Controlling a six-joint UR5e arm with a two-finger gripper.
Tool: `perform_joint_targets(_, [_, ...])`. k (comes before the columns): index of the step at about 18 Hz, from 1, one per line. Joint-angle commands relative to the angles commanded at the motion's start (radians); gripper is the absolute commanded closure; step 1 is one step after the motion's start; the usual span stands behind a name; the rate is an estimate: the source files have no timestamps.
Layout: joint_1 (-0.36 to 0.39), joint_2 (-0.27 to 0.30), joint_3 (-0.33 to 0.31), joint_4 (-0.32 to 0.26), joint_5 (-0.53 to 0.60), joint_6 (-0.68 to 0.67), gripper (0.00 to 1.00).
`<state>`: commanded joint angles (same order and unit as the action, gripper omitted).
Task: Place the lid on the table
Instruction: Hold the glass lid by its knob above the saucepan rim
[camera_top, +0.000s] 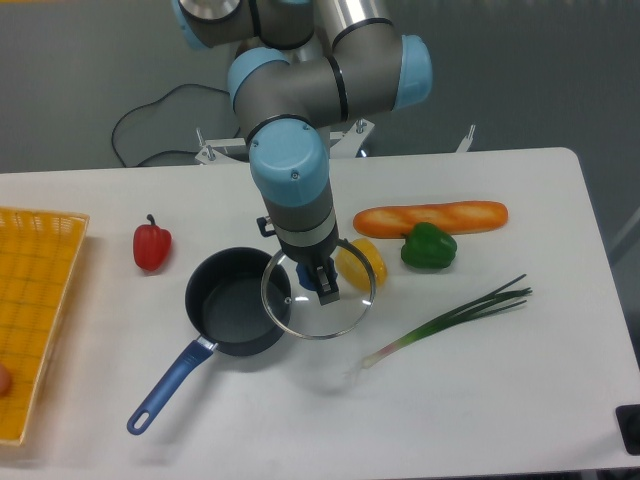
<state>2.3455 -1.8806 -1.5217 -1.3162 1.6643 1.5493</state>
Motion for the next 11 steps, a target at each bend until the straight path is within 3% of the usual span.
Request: perform_joint_targets(11, [-0.005, -0.012, 0.003, 0.003, -0.008, -0.037, 0.52])
